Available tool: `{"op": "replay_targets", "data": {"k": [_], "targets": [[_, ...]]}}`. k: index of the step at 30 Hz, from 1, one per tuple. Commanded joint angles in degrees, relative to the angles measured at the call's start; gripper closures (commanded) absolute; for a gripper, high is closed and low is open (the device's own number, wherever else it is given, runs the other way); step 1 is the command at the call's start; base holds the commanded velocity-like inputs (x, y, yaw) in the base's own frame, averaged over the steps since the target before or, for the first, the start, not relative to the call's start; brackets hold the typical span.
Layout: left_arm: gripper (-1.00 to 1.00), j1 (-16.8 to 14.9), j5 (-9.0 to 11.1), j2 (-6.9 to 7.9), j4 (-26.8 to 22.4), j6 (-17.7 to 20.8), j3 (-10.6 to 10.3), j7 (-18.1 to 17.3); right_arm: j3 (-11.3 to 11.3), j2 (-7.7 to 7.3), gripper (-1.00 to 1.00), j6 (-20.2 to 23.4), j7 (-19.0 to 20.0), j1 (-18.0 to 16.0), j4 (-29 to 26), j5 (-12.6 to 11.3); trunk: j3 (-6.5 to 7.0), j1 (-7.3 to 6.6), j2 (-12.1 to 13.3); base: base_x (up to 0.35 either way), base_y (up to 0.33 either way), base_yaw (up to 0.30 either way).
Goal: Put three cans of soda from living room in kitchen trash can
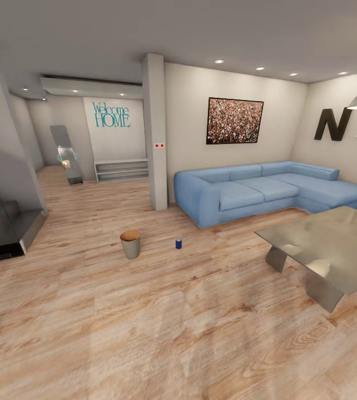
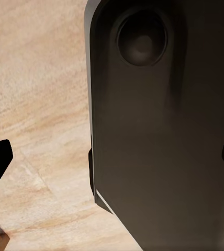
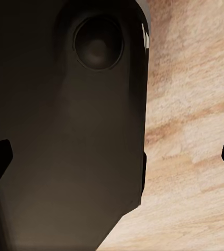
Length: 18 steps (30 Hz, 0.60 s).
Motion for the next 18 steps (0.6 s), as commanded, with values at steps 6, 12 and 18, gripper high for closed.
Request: {"op": "replay_targets", "data": {"k": [6,12,18], "targets": [[-1.00,0.0,0.0,0.00,0.0,0.0,0.0,0.0,0.0,0.00,-1.00,0.0,0.0,0.0,0.0,0.0,0.00,0.00,0.0,0.000,0.000,0.000],[-1.00,0.0,0.0,0.00,0.0,0.0,0.0,0.0,0.0,0.00,-1.00,0.0,0.0,0.0,0.0,0.0,0.00,0.00,0.0,0.000,0.000,0.000],[-1.00,0.0,0.0,0.00,0.0,0.0,0.0,0.0,0.0,0.00,-1.00,0.0,0.0,0.0,0.0,0.0,0.00,0.00,0.0,0.000,0.000,0.000]]}}
